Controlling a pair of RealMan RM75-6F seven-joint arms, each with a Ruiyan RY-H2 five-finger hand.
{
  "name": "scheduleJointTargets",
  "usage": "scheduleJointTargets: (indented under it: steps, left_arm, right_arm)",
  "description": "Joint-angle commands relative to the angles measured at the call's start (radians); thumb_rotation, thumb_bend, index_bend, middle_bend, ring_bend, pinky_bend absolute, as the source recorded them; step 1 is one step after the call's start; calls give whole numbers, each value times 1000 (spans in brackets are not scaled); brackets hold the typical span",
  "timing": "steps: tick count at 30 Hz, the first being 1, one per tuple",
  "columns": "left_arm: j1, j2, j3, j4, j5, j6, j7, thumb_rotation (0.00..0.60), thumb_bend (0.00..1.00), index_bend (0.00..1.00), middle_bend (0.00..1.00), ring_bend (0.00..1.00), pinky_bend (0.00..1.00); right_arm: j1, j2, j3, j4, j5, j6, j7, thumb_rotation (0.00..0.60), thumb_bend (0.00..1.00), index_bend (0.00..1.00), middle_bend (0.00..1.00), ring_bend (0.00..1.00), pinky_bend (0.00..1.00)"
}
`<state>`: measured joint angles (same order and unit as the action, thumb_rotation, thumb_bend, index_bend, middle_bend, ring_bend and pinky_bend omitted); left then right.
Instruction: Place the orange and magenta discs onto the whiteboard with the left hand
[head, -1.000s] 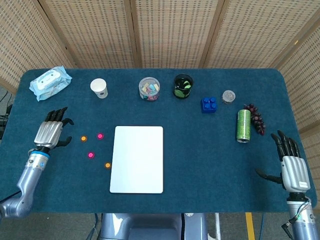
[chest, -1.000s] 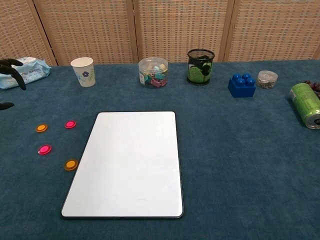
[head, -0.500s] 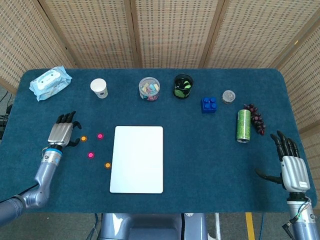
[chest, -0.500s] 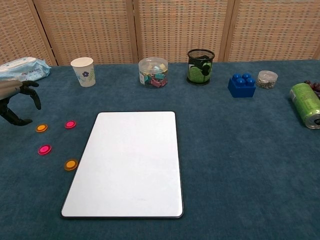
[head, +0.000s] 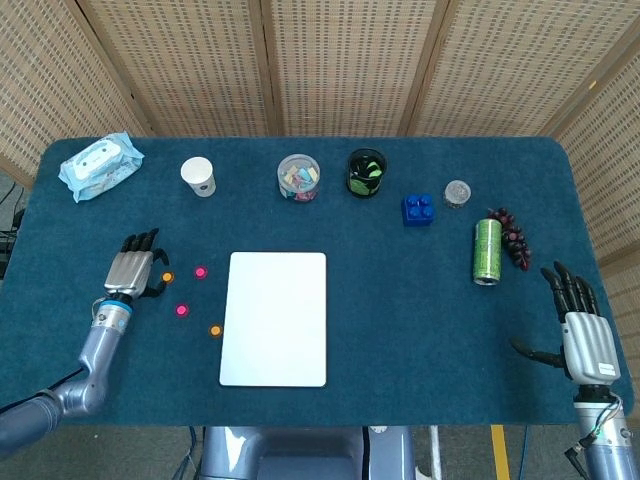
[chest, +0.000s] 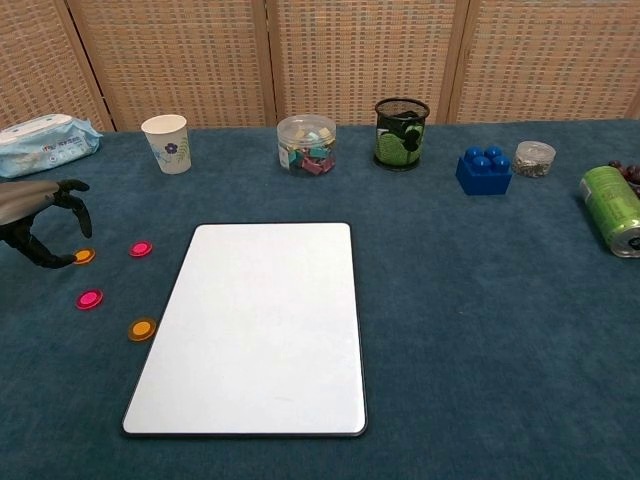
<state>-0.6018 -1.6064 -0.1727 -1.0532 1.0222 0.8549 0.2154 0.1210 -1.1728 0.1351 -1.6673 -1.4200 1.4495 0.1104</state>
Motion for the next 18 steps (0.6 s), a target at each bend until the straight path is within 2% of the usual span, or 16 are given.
scheduleJointTargets:
  steps: [1, 15, 18]
  left_arm:
    - [1, -13, 4, 17, 14, 2, -16, 600, 336, 403, 0, 0, 0]
    - [1, -52, 5, 69, 27, -3, -26, 600, 339, 409, 0, 0, 0]
    - [1, -53, 3, 69, 28, -1, -25, 600, 344, 451, 0, 0, 0]
  right_arm:
    - [0, 0, 0, -1, 0, -1, 1, 600, 131, 0, 0, 0, 0]
    - [0, 2, -1, -2, 2, -3, 6, 600, 131, 0, 0, 0, 0]
    - [0, 2, 0, -2, 2, -3, 8, 600, 131, 0, 0, 0, 0]
